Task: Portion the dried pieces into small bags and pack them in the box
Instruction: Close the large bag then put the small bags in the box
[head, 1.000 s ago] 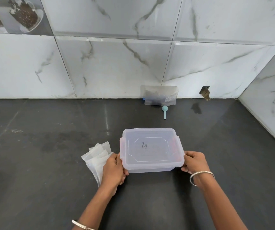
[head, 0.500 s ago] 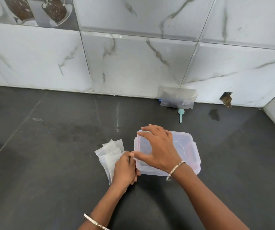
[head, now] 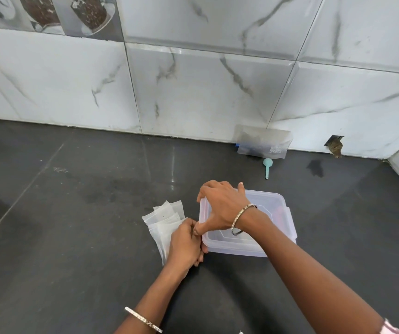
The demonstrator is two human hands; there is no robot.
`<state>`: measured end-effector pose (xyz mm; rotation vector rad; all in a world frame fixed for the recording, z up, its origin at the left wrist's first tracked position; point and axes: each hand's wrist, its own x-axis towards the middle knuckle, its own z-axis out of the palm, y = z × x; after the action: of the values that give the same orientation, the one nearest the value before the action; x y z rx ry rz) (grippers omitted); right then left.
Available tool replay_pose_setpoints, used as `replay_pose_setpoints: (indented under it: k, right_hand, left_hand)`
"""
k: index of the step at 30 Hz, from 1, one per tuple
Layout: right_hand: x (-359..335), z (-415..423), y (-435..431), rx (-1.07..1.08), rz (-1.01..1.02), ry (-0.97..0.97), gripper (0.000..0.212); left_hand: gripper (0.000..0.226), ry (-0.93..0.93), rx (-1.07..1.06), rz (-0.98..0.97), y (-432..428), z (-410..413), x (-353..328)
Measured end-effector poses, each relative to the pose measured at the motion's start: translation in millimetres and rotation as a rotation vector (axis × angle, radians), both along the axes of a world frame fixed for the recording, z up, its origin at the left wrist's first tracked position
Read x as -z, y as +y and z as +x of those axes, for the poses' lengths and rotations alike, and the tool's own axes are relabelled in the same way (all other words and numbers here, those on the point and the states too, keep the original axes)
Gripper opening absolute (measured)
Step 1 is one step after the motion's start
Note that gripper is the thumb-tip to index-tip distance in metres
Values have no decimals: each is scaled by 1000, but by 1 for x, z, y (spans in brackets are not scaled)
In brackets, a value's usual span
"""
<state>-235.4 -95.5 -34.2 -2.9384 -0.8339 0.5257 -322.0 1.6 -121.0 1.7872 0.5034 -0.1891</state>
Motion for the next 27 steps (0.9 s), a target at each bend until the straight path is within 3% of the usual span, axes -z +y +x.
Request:
replay_pose_setpoints:
  k: [12,27]
  right_hand:
    - [-3,5,4,24,109,-22,70]
    - [-48,19,-63,64,408,-28,60]
  left_hand:
    - [22,-1,-3,139,0,2,-4]
    - [23,5,-39,69,-4,1,-7]
